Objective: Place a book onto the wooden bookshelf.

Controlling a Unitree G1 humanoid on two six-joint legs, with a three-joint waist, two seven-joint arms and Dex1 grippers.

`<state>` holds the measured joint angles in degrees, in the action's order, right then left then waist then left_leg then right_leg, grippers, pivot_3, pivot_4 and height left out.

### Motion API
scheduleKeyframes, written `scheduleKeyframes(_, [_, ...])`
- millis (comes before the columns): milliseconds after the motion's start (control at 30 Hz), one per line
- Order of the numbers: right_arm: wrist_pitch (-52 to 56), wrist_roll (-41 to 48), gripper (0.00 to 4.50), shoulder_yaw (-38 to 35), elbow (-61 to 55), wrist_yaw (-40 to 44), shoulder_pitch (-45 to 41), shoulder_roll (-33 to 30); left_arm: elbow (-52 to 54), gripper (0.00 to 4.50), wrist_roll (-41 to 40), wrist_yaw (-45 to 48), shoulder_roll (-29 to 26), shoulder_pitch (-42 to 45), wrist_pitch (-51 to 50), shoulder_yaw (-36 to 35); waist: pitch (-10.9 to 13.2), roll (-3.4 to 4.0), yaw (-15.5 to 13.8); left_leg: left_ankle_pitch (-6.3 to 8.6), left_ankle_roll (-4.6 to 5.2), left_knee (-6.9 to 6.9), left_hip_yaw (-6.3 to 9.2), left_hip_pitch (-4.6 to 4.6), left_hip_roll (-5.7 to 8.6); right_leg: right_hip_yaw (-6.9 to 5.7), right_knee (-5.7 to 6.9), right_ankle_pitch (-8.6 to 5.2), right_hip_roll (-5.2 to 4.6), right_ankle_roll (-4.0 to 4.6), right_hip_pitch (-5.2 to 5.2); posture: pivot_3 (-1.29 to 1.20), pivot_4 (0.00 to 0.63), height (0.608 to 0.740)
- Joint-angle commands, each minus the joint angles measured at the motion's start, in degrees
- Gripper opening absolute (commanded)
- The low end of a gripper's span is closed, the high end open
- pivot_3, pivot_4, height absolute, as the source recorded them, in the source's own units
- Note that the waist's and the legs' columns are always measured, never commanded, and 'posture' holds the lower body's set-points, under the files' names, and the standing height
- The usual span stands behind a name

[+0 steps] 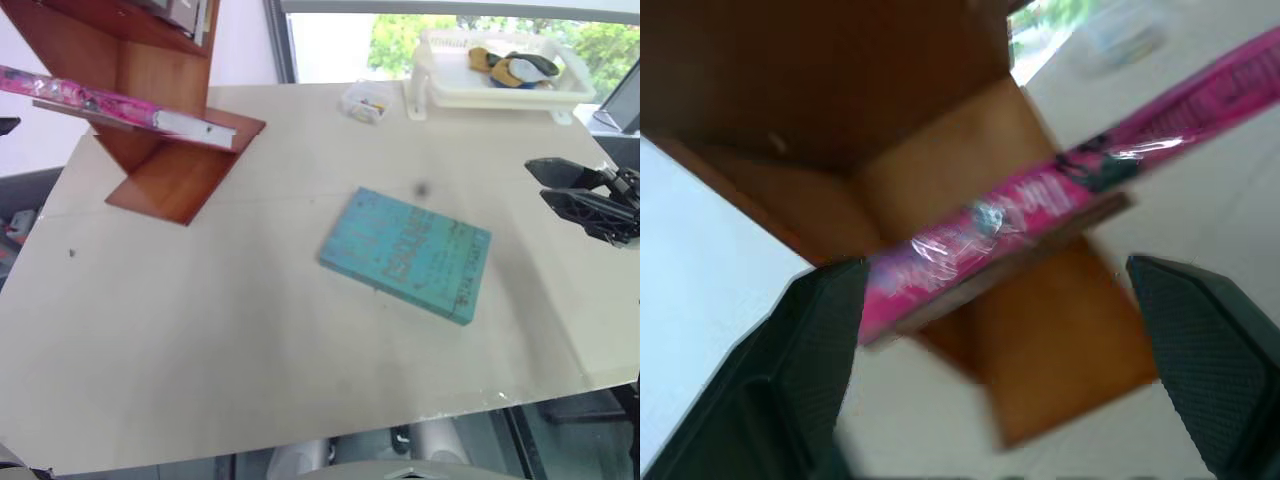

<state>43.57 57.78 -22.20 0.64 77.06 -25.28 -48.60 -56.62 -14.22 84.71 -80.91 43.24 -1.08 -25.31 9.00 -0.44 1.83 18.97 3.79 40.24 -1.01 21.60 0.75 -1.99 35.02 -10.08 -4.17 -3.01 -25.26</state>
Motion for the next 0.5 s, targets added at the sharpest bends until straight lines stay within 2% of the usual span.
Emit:
scheduleKeyframes(33, [-1.1, -0.49, 3.15, -2.22, -0.46, 0.91, 1.27, -1.57, 16.23, 4.43, -3.76, 3.08, 5.34, -23.17, -10.58, -16.63, 0.0, 0.02, 0.44, 0.0, 0.0, 0.01, 0.01, 0.03, -0.02, -0.01, 0.01, 0.0, 0.01, 0.0, -0.03, 0.0, 0.15, 0.74])
scheduleKeyframes(100, [-1.86, -1.69, 3.15, -2.86, 0.21, 1.67, 3.32, -2.45, 30.2, 4.43, -7.13, 0.9, 12.59, -35.81, -18.11, -24.11, -0.04, 0.35, 0.73, 0.0, -0.01, -0.05, -0.09, 0.0, -0.02, 0.1, 0.02, 0.01, -0.11, 0.01, -0.09, 0.0, 0.15, 0.74])
scheduleKeyframes(167, [-2.92, -3.26, 3.15, -3.26, 0.86, 2.58, 5.62, -3.14, 38.5, 4.43, -9.69, -4.33, 18.23, -39.9, -20.71, -25.19, -0.04, 0.32, 0.56, 0.0, -0.02, -0.07, -0.13, 0.02, -0.03, 0.09, -0.06, 0.01, -0.11, 0.0, -0.14, 0.0, 0.15, 0.74])
scheduleKeyframes(200, [-3.47, -4.02, 3.15, -3.54, 0.98, 3.01, 7.34, -3.32, 42.69, 4.43, -11.4, -5.88, 21.23, -41.69, -22.75, -24.36, -0.03, 0.27, 0.47, 0.02, -0.05, -0.05, -0.09, 0.13, -0.07, 0.06, -0.08, 0.01, -0.1, 0.01, -0.24, 0.0, 0.15, 0.74])
scheduleKeyframes(233, [-5.11, -5.68, 3.15, -3.82, 1.46, 3.98, 10.3, -3.48, 47.55, 4.43, -11.5, -7.8, 25.0, -43.83, -22.69, -22.0, -0.17, -0.22, -0.8, 0.03, -0.07, -0.01, -0.09, 0.17, -0.07, 0.04, -0.12, 0.01, -0.1, 0.02, -0.27, 0.0, 0.15, 0.74])
scheduleKeyframes(267, [-6.57, -7.03, 3.15, -4.03, 1.64, 4.8, 12.92, -3.61, 52.2, 4.43, -12.8, -10.0, 28.13, -45.43, -24.65, -20.56, -0.24, -0.26, -1.5, 0.04, -0.14, 0.06, 0.08, 0.14, -0.07, -0.04, -0.1, 0.02, -0.1, 0.06, -0.2, 0.0, 0.15, 0.74])
scheduleKeyframes(400, [-13.53, -12.16, 3.15, -5.34, 3.78, 6.67, 22.25, -3.16, 65.19, 4.43, -14.41, -18.8, 36.38, -48.74, -27.48, -15.35, -0.28, -0.23, -2.97, 0.06, -0.1, 0.07, 0.06, -0.39, 0.07, 0.1, -0.09, 0.03, -0.41, 0.05, 0.32, 0.0, 0.15, 0.74])
scheduleKeyframes(500, [-20.79, -16.07, 3.15, -7.31, 8.85, 7.45, 26.98, -2.61, 70.74, 4.43, -16.98, -21.96, 40.05, -50.16, -29.49, -11.87, -0.34, -0.23, -3.12, 0.1, -0.07, 0.03, 0.16, -0.86, 0.07, 0.14, -0.15, 0.01, -0.57, 0.08, 0.8, 0.0, 0.15, 0.74])
